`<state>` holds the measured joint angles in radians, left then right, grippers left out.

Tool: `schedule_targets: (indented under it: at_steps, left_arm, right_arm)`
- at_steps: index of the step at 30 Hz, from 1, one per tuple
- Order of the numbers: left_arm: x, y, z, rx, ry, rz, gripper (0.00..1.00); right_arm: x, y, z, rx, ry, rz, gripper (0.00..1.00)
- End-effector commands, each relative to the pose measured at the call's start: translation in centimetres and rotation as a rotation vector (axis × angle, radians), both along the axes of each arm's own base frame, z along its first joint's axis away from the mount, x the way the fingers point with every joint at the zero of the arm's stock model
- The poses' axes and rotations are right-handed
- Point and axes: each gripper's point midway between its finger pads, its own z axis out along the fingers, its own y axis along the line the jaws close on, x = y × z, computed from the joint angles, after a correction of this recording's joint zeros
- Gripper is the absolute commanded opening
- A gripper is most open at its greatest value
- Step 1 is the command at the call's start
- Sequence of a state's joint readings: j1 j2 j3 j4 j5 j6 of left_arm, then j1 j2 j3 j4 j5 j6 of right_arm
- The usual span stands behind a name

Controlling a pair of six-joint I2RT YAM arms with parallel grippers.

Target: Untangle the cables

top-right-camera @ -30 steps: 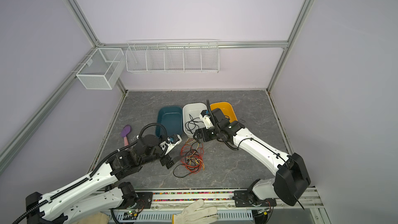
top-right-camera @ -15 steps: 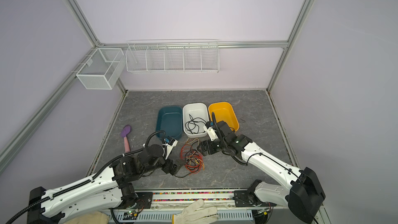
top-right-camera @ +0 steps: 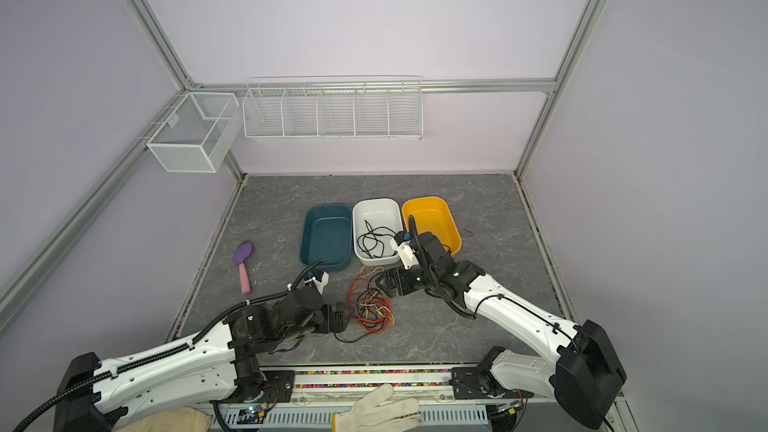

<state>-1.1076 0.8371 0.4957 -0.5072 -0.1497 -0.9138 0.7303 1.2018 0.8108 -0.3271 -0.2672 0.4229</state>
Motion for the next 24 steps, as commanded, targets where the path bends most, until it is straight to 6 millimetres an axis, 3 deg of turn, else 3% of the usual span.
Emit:
schedule_targets:
  at_steps: [1,7,16,24]
  left_arm:
    - [-0.9,1.6,-0.8,-0.085,0.049,0.104,0.97]
    - [-2.3,3.3,-3.2,-0.144,0.13,0.171,0.92]
    - [-2.8,2.6,-4.8,-0.112,0.166,0.163,0.86]
    - [-2.7,1.0,-5.4,-0.078,0.179,0.131,0.71]
  right_arm:
    - [-0.1,0.4,-0.8,0.003,0.017,0.011,0.88]
    - [-0.1,0.8,-1.3,0.008,0.027,0.025,0.88]
    - [-0.5,1.5,-2.1,0.034,0.048,0.056,0.88]
    - [-1.7,2.0,-3.6,0.031,0.098,0.114,0.88]
